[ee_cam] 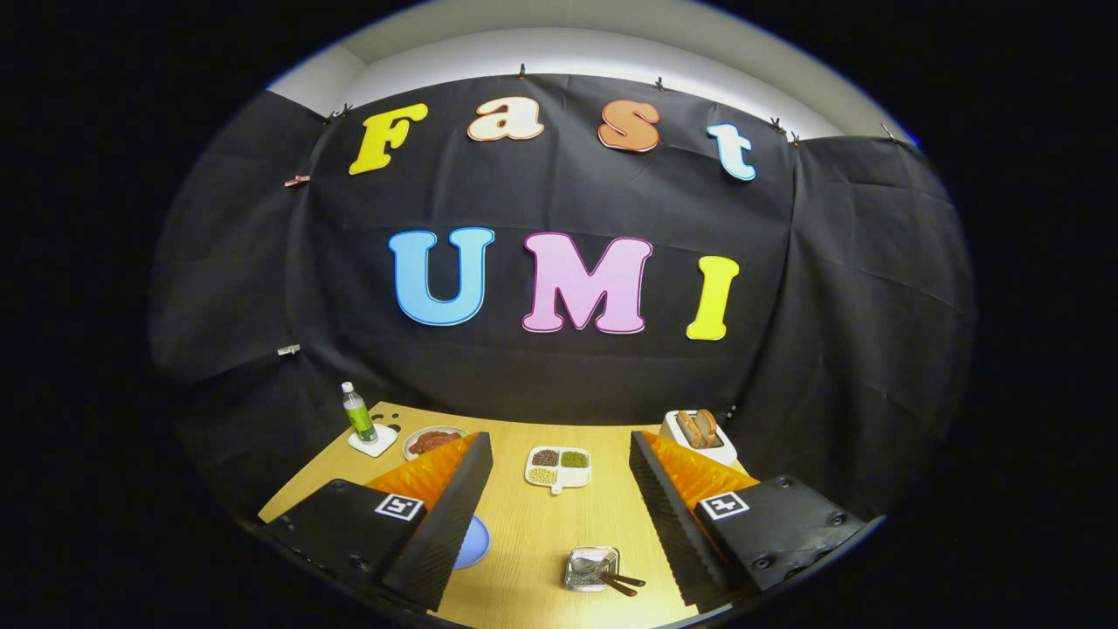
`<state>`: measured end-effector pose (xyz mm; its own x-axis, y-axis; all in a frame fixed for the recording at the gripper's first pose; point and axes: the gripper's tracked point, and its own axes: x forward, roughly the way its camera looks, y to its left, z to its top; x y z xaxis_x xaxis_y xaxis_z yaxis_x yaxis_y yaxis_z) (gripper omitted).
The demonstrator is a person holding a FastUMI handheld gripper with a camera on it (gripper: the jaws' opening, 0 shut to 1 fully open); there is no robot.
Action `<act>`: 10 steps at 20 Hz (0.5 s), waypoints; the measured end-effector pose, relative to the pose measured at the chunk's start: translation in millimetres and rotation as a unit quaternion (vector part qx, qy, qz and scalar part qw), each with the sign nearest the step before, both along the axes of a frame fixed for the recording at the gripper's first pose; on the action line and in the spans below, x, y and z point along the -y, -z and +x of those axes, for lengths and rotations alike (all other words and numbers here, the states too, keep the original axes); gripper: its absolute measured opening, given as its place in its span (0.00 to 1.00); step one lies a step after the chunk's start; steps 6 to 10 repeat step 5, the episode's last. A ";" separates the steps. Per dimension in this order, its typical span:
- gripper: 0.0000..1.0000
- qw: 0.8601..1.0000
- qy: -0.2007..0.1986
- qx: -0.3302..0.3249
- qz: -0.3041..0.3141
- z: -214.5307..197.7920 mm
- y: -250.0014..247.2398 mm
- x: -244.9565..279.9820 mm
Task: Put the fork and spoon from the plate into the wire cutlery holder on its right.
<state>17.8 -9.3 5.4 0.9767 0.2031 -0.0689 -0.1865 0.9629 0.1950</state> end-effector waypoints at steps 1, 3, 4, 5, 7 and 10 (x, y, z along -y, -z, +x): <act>0.98 1.000 -0.001 0.000 0.000 0.4 -0.1 -0.6; 0.98 1.000 0.001 0.001 -0.002 -0.1 -1.0 0.8; 0.98 1.000 0.001 0.001 -0.004 -0.4 -1.5 1.1; 0.98 1.000 0.002 0.000 -0.004 -0.8 -1.3 1.3; 0.98 1.000 0.002 0.000 -0.004 -0.8 -1.3 1.3; 0.98 1.000 0.002 0.000 -0.004 -0.8 -1.3 1.3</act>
